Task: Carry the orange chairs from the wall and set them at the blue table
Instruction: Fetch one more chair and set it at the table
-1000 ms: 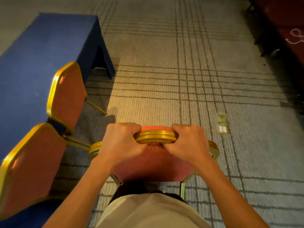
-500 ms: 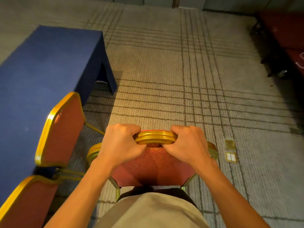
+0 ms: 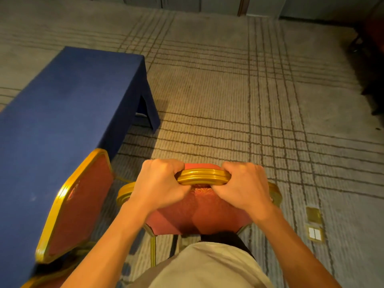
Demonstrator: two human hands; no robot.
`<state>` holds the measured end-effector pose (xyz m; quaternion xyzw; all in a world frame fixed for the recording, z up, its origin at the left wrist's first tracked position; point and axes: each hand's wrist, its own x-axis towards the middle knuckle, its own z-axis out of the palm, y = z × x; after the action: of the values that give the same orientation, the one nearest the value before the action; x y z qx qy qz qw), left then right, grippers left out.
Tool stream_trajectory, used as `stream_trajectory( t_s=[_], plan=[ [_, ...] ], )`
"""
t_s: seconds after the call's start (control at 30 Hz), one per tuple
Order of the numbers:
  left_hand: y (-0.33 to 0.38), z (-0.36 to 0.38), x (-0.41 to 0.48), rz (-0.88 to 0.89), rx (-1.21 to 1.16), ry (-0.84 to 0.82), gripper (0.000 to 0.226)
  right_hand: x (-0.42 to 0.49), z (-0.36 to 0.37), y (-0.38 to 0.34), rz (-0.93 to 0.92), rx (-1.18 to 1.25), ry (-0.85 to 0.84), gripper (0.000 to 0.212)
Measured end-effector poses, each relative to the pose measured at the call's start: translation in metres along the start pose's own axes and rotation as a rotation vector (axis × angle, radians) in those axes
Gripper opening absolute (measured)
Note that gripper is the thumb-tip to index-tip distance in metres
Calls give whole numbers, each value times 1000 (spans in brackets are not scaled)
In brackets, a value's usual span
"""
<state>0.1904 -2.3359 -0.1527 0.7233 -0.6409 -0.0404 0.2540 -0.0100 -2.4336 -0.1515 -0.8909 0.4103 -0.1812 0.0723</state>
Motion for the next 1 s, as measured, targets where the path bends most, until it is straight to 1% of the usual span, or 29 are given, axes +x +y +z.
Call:
stream_trajectory(
  t_s=[0.13, 0.3, 0.4, 0.5, 0.57, 0.73, 0.9, 1.0],
  plan=[
    [-21, 13, 55, -45, 39, -28, 44, 63, 23, 25, -34, 33, -40, 33],
    [-47, 16, 125, -158, 83, 56, 38, 159, 38, 47, -146, 37, -82, 33],
    [-59, 16, 154, -223, 103, 60, 32, 206, 44, 53, -207, 50, -139, 34],
    [-74, 15, 175, -287, 131, 76, 34, 245, 55, 54, -288, 64, -159, 34],
    [-83, 14, 190, -321, 148, 70, 34, 269, 61, 55, -312, 54, -188, 36],
    [-117, 4, 229, -385, 159, 86, 31, 329, 79, 44, -332, 106, -232, 39],
    [-172, 4, 244, -497, 149, 102, 34, 390, 120, 14, -433, 106, -321, 33],
    [-209, -1, 261, -552, 141, 109, 37, 435, 141, -7, -487, 105, -380, 34]
  ],
)
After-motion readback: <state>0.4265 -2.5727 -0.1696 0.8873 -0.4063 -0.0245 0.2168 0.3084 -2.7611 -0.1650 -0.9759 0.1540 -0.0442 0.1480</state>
